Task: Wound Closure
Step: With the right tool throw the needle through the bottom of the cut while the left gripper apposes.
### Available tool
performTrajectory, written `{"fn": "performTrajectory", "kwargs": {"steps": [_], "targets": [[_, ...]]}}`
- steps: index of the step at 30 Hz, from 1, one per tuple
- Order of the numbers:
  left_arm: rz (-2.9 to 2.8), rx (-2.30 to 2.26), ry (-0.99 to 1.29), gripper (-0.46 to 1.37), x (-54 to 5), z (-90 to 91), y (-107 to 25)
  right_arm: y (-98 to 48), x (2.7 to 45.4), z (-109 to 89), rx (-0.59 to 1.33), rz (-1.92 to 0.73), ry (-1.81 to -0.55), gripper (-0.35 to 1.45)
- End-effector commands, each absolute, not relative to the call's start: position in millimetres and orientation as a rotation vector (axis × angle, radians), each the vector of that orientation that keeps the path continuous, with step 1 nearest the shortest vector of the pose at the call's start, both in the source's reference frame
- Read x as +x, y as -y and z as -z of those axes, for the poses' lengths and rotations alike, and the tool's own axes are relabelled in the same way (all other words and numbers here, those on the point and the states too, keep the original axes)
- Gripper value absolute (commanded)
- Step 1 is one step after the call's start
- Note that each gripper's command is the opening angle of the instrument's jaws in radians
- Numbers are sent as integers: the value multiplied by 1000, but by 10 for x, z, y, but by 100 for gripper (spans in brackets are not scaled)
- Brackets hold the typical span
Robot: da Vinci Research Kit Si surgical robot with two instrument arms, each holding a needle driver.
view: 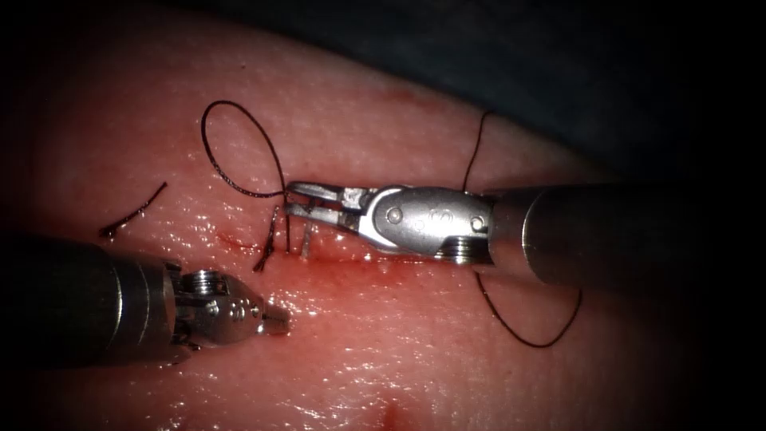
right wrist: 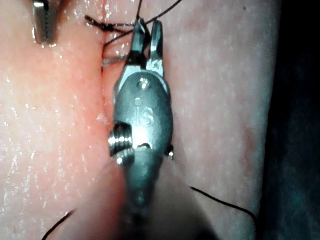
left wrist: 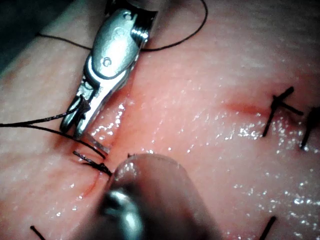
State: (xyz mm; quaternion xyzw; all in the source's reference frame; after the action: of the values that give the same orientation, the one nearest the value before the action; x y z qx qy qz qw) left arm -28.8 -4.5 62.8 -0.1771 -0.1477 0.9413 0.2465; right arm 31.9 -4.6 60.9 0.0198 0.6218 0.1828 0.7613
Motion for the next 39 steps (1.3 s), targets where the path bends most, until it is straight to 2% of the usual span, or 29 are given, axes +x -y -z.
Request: {"fn": "performTrajectory", "kwargs": {"steps": [1, 39], "targets": [[-2570, -482, 414, -35, -288, -629, 46, 47, 320, -608, 57, -413, -1352, -35], [-2600, -486, 441, -35, -279, -641, 56, 54, 318, -615, 472, -709, -1246, -35]]}}
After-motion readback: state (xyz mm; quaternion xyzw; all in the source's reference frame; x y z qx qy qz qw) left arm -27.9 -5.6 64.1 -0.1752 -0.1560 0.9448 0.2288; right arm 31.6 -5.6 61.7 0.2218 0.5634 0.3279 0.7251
